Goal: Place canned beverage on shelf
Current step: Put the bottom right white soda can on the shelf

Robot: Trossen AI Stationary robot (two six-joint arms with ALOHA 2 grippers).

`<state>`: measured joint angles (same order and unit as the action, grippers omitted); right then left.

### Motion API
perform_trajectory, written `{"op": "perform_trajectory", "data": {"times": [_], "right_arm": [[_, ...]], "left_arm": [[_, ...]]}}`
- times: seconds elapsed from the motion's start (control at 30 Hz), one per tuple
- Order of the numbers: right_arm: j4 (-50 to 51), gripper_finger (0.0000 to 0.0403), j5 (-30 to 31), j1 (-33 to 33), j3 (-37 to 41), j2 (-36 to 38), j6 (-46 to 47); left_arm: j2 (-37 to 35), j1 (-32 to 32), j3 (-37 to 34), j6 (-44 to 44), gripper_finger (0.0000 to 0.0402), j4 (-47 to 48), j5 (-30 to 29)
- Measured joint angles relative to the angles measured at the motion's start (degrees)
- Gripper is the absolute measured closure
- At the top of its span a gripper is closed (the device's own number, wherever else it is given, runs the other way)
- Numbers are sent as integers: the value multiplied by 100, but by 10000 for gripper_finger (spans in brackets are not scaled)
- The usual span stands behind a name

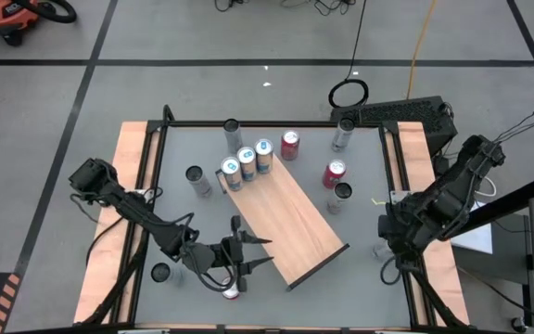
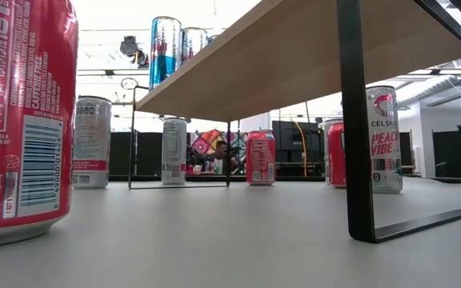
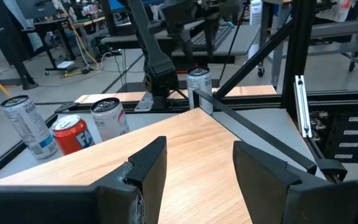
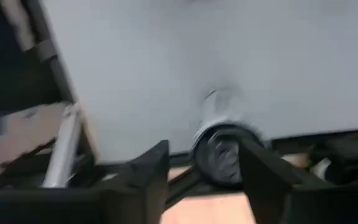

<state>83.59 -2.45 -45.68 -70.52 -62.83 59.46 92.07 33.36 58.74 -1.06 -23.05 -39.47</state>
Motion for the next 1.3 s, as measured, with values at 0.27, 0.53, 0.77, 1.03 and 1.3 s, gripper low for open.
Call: {"op": "perform_trajectory", "data": {"times": [0.27,0.53,0.77,1.03,1.3], "right_arm": [[399,90,431,-298,0,-45,239],[511,59,609,-701,0,-72,690],[516,60,694,-1060,0,-251,1057],[499,60,693,-1269,203,-404,1221],[325,61,686,-1274,561,-402,1185]], "left_arm": [[1,0,0,-2,220,-1,-45],[2,0,0,7,220,-2,-47],[2,0,0,37,220,0,-49],[2,0,0,39,220,0,-49],[2,0,0,35,220,0,-49]]}}
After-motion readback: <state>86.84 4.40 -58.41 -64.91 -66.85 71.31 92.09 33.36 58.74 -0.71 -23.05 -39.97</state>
